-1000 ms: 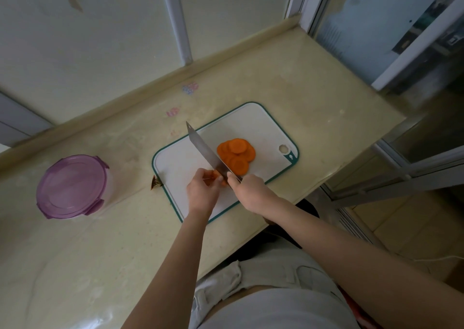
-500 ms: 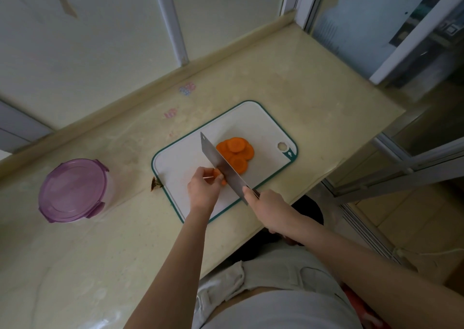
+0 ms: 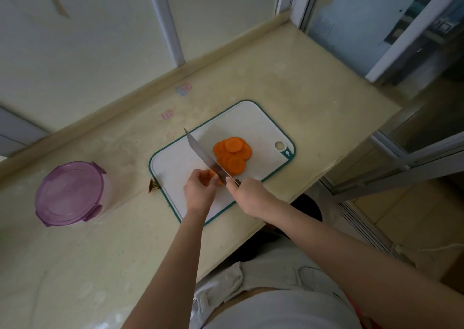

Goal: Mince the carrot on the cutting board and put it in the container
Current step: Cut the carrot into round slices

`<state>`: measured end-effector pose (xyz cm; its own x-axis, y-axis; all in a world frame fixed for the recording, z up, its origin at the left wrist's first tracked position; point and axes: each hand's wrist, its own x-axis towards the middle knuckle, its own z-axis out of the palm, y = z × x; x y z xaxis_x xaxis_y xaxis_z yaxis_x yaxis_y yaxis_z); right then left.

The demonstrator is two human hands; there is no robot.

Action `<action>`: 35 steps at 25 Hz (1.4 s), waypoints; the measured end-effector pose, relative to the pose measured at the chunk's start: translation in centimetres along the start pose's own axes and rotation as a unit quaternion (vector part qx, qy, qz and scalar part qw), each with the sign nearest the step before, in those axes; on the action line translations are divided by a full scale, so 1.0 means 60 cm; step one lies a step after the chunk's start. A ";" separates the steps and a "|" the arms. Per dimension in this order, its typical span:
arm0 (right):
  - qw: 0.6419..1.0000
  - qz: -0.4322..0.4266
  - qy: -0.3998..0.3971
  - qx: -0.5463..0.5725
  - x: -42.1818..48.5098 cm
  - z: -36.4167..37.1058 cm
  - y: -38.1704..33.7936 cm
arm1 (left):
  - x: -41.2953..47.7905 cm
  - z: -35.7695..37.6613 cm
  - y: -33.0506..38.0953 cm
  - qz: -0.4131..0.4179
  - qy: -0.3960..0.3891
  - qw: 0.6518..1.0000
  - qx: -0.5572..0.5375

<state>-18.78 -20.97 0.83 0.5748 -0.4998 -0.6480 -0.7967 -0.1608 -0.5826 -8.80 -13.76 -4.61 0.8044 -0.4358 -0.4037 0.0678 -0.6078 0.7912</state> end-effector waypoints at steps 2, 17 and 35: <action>1.000 -0.003 0.008 0.000 0.001 0.004 0.001 | -0.001 0.000 0.001 0.002 -0.002 1.000 -0.001; 0.999 -0.034 0.007 -0.030 -0.008 0.008 0.002 | -0.015 0.008 0.005 0.013 0.009 1.000 -0.006; 0.999 -0.008 -0.004 -0.031 0.034 0.006 0.006 | -0.017 0.010 0.002 0.024 0.010 1.000 0.017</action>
<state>-17.81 -21.73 -0.87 0.5884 -0.4894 -0.6436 -0.7978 -0.2216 -0.5608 -9.94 -13.79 -4.35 0.8178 -0.4514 -0.3569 0.0095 -0.6095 0.7927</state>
